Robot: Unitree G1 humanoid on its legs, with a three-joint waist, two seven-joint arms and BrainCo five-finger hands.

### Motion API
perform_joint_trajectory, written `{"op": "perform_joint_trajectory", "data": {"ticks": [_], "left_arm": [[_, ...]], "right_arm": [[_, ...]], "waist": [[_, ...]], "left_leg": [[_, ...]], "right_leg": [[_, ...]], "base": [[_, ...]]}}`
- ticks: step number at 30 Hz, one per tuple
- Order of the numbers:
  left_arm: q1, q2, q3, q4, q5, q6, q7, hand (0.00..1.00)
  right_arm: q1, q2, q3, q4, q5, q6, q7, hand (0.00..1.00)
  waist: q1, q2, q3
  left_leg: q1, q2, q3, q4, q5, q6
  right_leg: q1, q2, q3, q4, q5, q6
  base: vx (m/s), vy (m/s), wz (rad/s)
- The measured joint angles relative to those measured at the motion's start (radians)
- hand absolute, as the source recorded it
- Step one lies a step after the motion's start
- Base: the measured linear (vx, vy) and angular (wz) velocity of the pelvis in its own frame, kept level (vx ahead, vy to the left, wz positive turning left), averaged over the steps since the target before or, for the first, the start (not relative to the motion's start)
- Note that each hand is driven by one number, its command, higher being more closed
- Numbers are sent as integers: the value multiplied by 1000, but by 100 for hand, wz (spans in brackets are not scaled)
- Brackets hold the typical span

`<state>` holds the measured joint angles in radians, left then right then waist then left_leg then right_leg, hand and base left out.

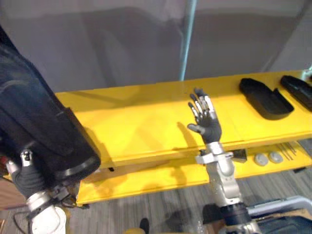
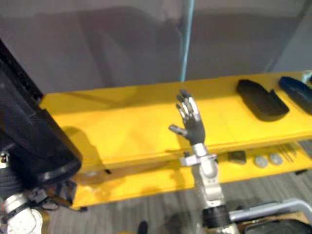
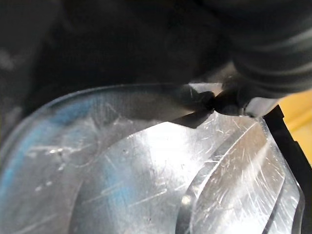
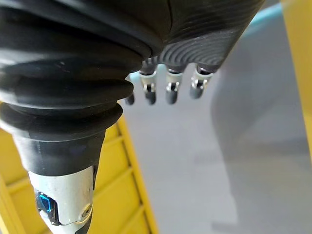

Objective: Walk over and take plastic housings, then place them on the shelf

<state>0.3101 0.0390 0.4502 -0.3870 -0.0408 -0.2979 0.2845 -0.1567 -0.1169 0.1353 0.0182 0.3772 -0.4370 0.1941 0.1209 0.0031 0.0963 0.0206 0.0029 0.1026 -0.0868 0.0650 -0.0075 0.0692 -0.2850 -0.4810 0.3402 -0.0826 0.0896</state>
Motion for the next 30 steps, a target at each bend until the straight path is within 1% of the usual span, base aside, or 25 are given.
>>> {"op": "perform_joint_trajectory", "data": {"ticks": [1, 2, 3, 4, 5, 6, 7, 8, 9, 11, 12, 14, 15, 17, 18, 19, 25, 27, 30], "left_arm": [[-7, 21, 0, 0, 1, -6, 1, 100], [-35, 76, 1, 0, 2, -13, 8, 100], [-44, 91, 2, 0, 2, -13, 11, 100], [-56, 106, 2, 0, 1, -13, 17, 100], [-65, 113, 3, 0, 1, -13, 20, 100], [-83, 111, 1, 1, 1, -12, 20, 100], [-91, 111, -1, 1, 1, -11, 20, 100], [-104, 110, -7, 1, 1, -8, 17, 100], [-117, 108, -24, 1, 0, -5, 14, 100], [-119, 94, -59, 1, -1, -5, -3, 100], [-120, 83, -82, 0, 0, -5, -20, 100], [-120, 66, -114, 0, 5, -4, -42, 100], [-121, 66, -129, -2, 15, -5, -51, 100], [-127, 67, -147, -3, 21, -4, -52, 100], [-131, 67, -154, -3, 21, -3, -52, 100], [-119, 62, -156, -27, 17, 11, -51, 100], [-114, 62, -156, -27, 16, 11, -51, 100], [-113, 61, -156, -27, 9, 13, -49, 100], [-113, 60, -156, -27, -2, 16, -34, 100]], "right_arm": [[1, 2, 0, 0, -1, -3, 0, 0], [0, 14, 3, -1, -1, -14, 1, 0], [0, 19, 5, -1, -1, -18, 2, 0], [-1, 27, 6, -4, 0, -21, 6, 0], [-1, 34, 6, -10, 0, -21, 7, 0], [-2, 33, 4, -30, -1, -21, 6, 0], [-1, 32, 4, -42, -2, -21, 6, 0], [-1, 30, 4, -60, -2, -21, 6, 0], [0, 30, 2, -69, -1, -21, 7, 0], [7, 23, -1, -87, -3, -20, 8, 0], [17, 18, -12, -110, -6, -19, 7, 0], [35, 13, -41, -127, -8, -14, 4, 0], [45, 10, -59, -127, -7, 4, 1, 0], [57, 10, -87, -127, 3, 23, 0, 0], [63, 10, -97, -127, 4, 24, 0, 0], [86, 38, -133, -135, 20, 23, 4, 0], [103, 38, -135, -135, 20, 23, 4, 0], [116, 36, -163, -135, 19, 24, -1, 0], [120, 28, -208, -150, 10, 31, -25, 0]], "waist": [[-5, -7, 1], [-9, -27, 12], [-9, -28, 15], [-9, -35, 17], [-9, -40, 15], [-19, -45, 16], [-25, -46, 17], [-26, -47, 16], [-27, -47, 20], [-27, -44, 21], [-27, -33, 28], [-33, -14, 34], [-43, -11, 32], [-59, -11, 32], [-64, -12, 32], [-86, -17, 27], [-87, -17, 17], [-88, -17, 16], [-102, -17, 16]], "left_leg": [[3, 3, 5, 0, 0, 0], [12, 12, 22, 0, 0, 0], [10, 19, 29, 1, 1, 0], [9, 29, 44, 1, 3, 0], [4, 39, 58, 1, 3, -3], [-11, 41, 60, 0, 6, -7], [-21, 40, 59, 0, 8, -11], [-37, 40, 62, 0, 12, -15], [-46, 38, 63, 0, 17, -19], [-45, 38, 64, -1, 22, -26], [-46, 38, 68, -2, 27, -32], [-46, 48, 68, -2, 42, -39], [-47, 57, 68, -2, 48, -46], [-45, 66, 70, -2, 51, -51], [-44, 67, 71, -2, 52, -51], [-21, 71, 120, -3, 57, -48], [-21, 72, 122, -2, 58, -47], [-21, 73, 122, -1, 64, -48], [-18, 76, 126, -2, 65, -49]], "right_leg": [[-16, -5, 10, 27, 0, -1], [-27, -1, 21, 27, 4, -6], [-30, 5, 22, 14, 8, -13], [-30, 21, 29, -12, 19, -26], [-17, 49, 49, -69, 36, -27], [-3, 71, 71, -134, 50, -24], [3, 77, 77, -166, 54, -24], [9, 88, 77, -221, 64, -16], [23, 96, 76, -268, 64, -16], [40, 104, 75, -306, 58, -7], [40, 105, 75, -306, 46, 13], [39, 116, 73, -304, 46, 13], [38, 121, 73, -304, 46, 13], [38, 129, 75, -304, 46, 12], [38, 131, 76, -304, 46, 12], [37, 138, 126, -333, 71, 4], [36, 139, 129, -334, 72, 4], [35, 141, 135, -334, 83, 10], [33, 144, 146, -333, 83, 10]], "base": [[-113, 29, -36], [-89, 2, -35], [-97, -15, -45], [-83, -27, -43], [-91, -29, -37], [-89, -24, -21], [-103, -34, -5], [-108, -64, -3], [-98, -83, -5], [-46, -94, -1], [-21, -68, 0], [-11, -73, -1], [1, -95, -3], [11, -62, -5], [6, -31, -4], [0, 0, 0], [0, 0, 0], [0, 0, 0], [-20, -6, -8]]}}
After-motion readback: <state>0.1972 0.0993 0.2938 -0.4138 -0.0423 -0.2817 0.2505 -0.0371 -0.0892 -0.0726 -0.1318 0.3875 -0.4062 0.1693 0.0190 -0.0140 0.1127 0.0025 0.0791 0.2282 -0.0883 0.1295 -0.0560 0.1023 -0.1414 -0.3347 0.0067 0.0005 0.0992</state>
